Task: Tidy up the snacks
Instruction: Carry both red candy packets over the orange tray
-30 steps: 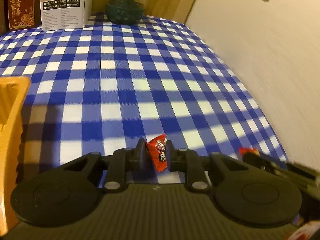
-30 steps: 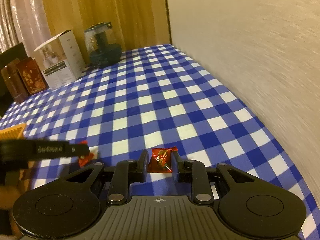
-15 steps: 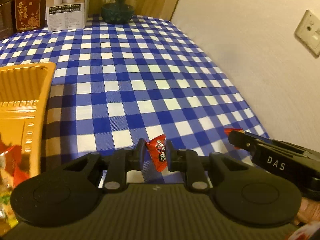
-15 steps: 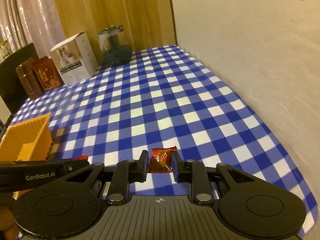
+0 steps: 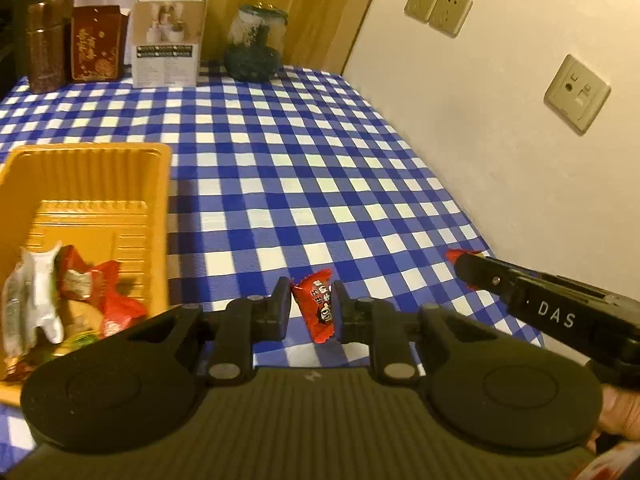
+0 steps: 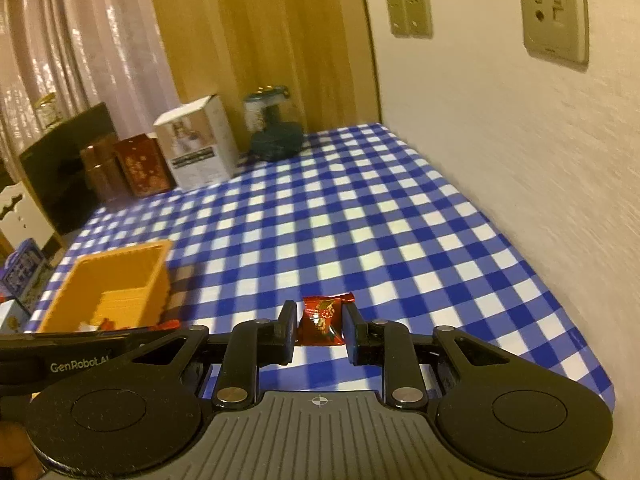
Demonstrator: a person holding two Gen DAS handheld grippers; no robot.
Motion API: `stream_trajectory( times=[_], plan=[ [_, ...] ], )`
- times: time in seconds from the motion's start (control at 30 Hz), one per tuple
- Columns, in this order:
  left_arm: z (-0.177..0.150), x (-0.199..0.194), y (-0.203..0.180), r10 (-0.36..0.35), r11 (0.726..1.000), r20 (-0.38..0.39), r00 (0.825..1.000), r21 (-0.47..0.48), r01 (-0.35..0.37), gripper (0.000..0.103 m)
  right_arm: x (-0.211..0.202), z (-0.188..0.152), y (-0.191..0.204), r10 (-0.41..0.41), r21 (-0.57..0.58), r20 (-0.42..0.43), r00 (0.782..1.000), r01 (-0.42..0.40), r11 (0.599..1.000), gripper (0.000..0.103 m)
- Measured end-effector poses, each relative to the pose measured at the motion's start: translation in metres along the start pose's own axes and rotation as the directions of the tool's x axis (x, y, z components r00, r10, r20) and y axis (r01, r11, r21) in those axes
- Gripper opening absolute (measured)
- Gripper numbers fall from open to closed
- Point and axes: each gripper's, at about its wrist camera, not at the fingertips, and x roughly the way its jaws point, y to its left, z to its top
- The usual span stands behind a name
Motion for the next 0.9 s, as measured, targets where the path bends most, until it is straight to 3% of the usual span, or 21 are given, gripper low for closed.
stream_trajectory(
  times=[0.4, 0.9],
  plan=[
    [-0.010, -0.060, 0.023, 0.042, 0.999, 0.039, 0.998, 0.000, -0.042, 0.018, -0.022, -0.006, 0.051, 0.080, -0.047, 0.006, 0.997, -0.079, 0.996, 0.024],
    [-0.026, -0.109, 0.076, 0.148, 0.988, 0.061, 0.987, -0.040, -0.146, 0.018, -0.020, -0.020, 0.115, 0.172, -0.121, -0.034, 0.985, -0.175, 0.977, 0.024]
  ],
)
